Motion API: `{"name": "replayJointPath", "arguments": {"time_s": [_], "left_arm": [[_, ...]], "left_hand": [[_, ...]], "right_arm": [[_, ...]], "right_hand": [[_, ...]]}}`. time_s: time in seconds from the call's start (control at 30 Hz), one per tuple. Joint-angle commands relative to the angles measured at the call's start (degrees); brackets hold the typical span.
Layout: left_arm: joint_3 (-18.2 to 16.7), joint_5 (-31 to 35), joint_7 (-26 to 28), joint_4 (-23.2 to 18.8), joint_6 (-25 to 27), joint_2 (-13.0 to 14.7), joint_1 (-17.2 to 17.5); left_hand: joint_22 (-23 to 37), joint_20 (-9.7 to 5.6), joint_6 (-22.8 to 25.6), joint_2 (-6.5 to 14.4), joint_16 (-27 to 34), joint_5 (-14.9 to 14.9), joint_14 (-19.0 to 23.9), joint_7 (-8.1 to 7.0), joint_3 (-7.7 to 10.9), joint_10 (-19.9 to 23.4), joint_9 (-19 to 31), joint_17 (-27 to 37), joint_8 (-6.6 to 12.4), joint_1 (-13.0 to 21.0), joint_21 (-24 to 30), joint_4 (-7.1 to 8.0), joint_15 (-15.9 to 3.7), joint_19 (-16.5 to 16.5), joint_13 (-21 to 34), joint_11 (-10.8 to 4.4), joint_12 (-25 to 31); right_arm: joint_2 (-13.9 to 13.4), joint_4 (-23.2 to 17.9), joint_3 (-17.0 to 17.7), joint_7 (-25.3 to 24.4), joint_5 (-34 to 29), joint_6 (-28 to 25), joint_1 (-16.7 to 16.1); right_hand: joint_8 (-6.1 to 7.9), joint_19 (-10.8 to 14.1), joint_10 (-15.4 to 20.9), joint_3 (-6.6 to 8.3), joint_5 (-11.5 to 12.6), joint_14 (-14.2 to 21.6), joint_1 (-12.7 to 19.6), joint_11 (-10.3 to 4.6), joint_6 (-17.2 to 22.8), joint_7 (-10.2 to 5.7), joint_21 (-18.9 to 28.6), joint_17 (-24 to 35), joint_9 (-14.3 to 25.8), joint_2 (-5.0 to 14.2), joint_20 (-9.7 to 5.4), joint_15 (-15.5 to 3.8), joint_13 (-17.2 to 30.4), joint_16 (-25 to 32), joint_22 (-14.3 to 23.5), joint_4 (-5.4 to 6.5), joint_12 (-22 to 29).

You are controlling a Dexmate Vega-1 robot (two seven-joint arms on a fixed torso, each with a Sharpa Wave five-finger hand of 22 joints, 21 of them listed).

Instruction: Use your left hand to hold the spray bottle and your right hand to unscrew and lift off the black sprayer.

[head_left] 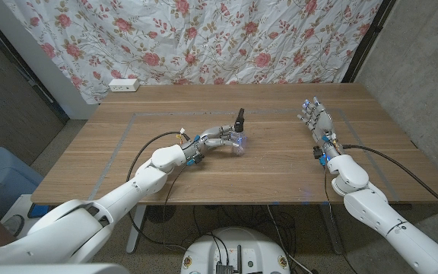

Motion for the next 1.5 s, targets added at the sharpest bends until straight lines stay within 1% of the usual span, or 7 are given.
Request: {"name": "replayJointPath", "arguments": {"time_s": [0.03,0.57,0.9,1.03,1.3,1.4,1.5], "left_arm": [[-0.71,-1.14,-0.48,2.19,-0.94,-1.1,-1.37],[-1.47,-3.62,-6.07,5.9,-0.69,-1.67,-5.16],[-1.94,-4.59,-8.42,6.83,0.69,-1.56,-6.98],[-1.99,-4.08,-7.28,5.33,1.32,-1.21,-6.78],[-1.75,-2.57,-3.32,-0.34,4.4,-0.01,-5.46],[-1.58,-2.28,-2.57,-1.26,5.2,-0.01,-5.44],[-1.27,-1.69,-1.84,-2.07,5.79,-0.07,-5.61]], "left_hand": [[0.17,-0.58,0.82,0.87,0.51,0.51,0.63,0.1,-0.67,2.34,0.46,0.64,0.69,0.45,0.52,0.0,-8.52,0.81,0.95,-1.45,0.69],[0.28,-0.36,0.88,1.95,1.29,0.51,0.9,0.29,-2.24,2.59,1.55,1.79,2.22,0.71,0.59,0.32,-8.29,1.16,2.53,-1.3,1.71],[0.33,-0.2,0.95,2.73,1.8,0.59,1.09,0.39,-3.1,2.91,2.26,2.53,3.27,1.23,0.58,0.26,-8.23,1.22,3.58,-1.34,2.44],[0.35,-0.18,0.96,2.86,1.93,0.6,1.12,0.36,-3.4,2.88,2.46,2.74,3.58,1.37,0.59,0.23,-8.27,1.26,3.9,-1.23,2.62],[0.39,-0.01,1.03,3.2,2.32,0.62,1.22,0.54,-4.23,2.94,3.02,3.32,4.45,1.67,0.59,0.21,-8.17,1.28,4.75,-1.45,3.13],[0.4,-0.06,1.1,3.27,2.48,0.62,1.31,0.47,-4.6,3.37,3.25,3.54,4.85,1.82,0.61,0.18,-8.25,1.33,5.12,-1.8,3.51],[0.41,-0.01,1.2,3.42,2.55,0.64,1.28,0.5,-4.79,3.31,3.4,3.69,5.12,1.93,0.62,0.19,-8.21,1.34,5.35,-1.62,3.62]], "right_arm": [[-0.4,-1.12,0.03,-0.42,-0.54,-0.84,0.19],[-1.39,-6.24,-0.37,-4.11,-4.67,-3.68,-0.21],[-3.97,-10.46,-1.3,-5.49,-8.13,-9.58,0.91],[-5.19,-11.7,-1.46,-5.31,-9.63,-10.81,1.47],[-7.76,-13.25,-1.29,-3.96,-11.4,-12.97,2.9],[-9.16,-13.73,-1.28,-2.86,-12.09,-14.03,3.68],[-10.34,-14.08,-1.37,-1.95,-12.68,-15.32,4.49]], "right_hand": [[0.35,-0.01,0.41,0.0,0.38,0.36,-0.18,0.16,0.01,-0.16,0.03,0.1,0.2,-0.09,0.14,0.2,-0.01,0.51,0.32,-0.23,0.21],[0.52,0.12,0.6,0.15,0.44,0.48,0.1,0.09,0.55,-0.15,0.04,-0.14,0.2,0.09,0.08,-0.02,-0.01,0.54,0.33,-0.58,0.26],[0.75,0.15,0.64,0.37,0.49,0.57,0.6,0.04,1.27,-0.01,0.03,-0.42,0.22,0.17,-0.01,0.08,-0.02,0.5,0.32,-1.04,0.26],[0.76,0.17,0.72,0.46,0.49,0.6,0.8,0.01,1.34,0.0,0.03,-0.52,0.23,0.15,-0.01,0.11,-0.02,0.48,0.32,-1.24,0.28],[0.7,0.18,0.81,0.82,0.5,0.64,1.59,-0.06,1.28,-0.58,0.0,-0.78,0.24,0.15,-0.1,0.0,-0.02,0.41,0.3,-1.9,0.3],[0.79,0.12,0.86,1.08,0.49,0.65,2.18,-0.13,1.49,-0.72,-0.05,-0.95,0.25,0.13,-0.18,-0.06,-0.03,0.36,0.29,-2.38,0.3],[0.82,0.0,0.74,1.44,0.44,0.6,3.03,-0.22,1.6,-1.14,-0.12,-1.17,0.26,0.06,-0.24,-0.18,-0.03,0.27,0.27,-3.09,0.23]]}}
